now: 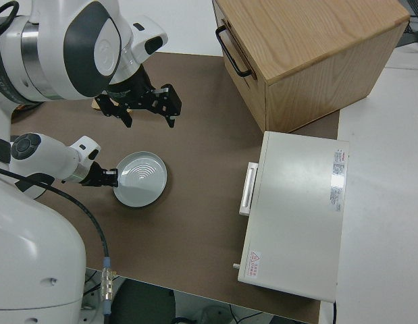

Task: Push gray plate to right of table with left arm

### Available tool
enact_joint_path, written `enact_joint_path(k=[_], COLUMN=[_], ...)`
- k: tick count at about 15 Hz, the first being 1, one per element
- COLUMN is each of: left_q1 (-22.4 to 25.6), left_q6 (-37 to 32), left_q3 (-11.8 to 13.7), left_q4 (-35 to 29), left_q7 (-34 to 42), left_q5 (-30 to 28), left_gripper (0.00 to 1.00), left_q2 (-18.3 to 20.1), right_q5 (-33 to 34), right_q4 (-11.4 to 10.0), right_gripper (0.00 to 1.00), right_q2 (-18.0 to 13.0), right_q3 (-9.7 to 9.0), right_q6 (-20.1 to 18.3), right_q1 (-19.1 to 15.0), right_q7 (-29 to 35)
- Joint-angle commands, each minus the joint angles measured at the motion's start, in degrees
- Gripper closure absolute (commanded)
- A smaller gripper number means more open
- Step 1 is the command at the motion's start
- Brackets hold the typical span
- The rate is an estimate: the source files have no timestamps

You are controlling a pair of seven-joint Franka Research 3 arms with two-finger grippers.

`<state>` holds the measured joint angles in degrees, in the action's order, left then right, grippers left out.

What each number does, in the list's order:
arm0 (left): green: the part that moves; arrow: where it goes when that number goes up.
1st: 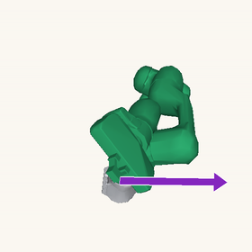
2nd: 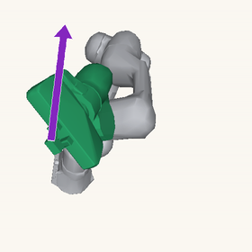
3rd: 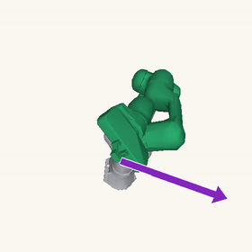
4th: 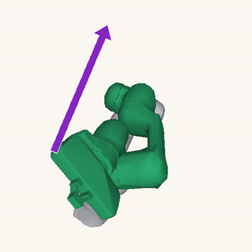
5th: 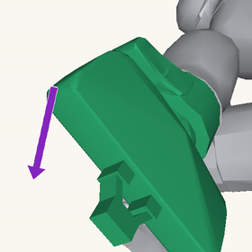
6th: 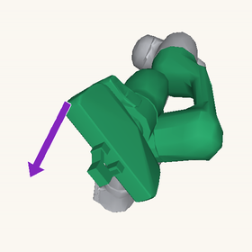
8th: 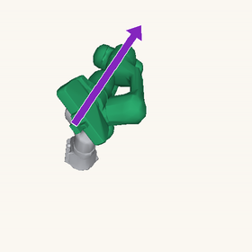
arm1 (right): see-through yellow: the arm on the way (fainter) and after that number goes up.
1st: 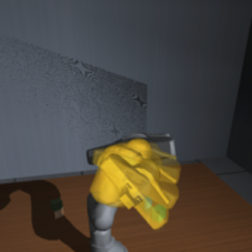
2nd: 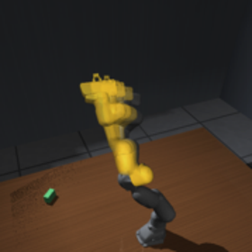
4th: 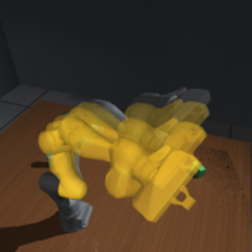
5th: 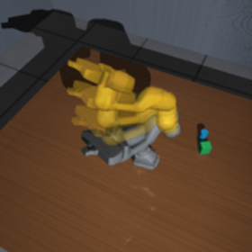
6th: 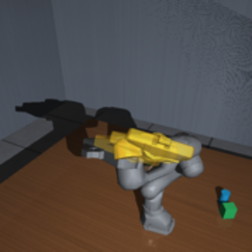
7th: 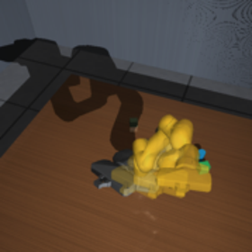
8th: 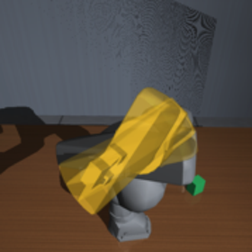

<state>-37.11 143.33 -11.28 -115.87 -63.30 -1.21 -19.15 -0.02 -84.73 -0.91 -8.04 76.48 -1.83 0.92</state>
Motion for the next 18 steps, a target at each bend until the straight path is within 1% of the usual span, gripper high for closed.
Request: enact_joint_path(k=[1,5,7,10,18], left_q1=[-2.4,-3.8,-4.8,-4.9,-4.9], left_q6=[-1.5,-1.5,-1.5,-1.5,-3.2], left_q3=[0.5,0.6,0.5,0.5,0.6], left_q4=[4.4,7.3,7.5,9.3,10.7], left_q7=[-2.7,-4.8,-5.3,-5.8,-6.4], left_q5=[0.3,0.8,0.7,0.8,1.3], left_gripper=[1.00,1.00,1.00,1.00,1.00], left_q2=[-4.0,-6.3,-6.6,-7.9,-8.1], right_q5=[-0.2,-0.2,-0.2,-0.2,-0.2], right_q4=[0.5,0.5,0.5,0.5,0.5], right_gripper=[0.017,0.017,0.017,0.017,0.017], right_q2=[-0.1,-0.1,-0.1,-0.1,-0.1], right_q3=[-0.92,-0.92,-0.92,-0.92,-0.92], right_q6=[-0.9,-0.9,-0.9,-0.9,-0.9], right_q1=[-1.2,-1.2,-1.2,-1.2,-1.1], right_q7=[0.7,0.7,0.7,0.7,0.7])
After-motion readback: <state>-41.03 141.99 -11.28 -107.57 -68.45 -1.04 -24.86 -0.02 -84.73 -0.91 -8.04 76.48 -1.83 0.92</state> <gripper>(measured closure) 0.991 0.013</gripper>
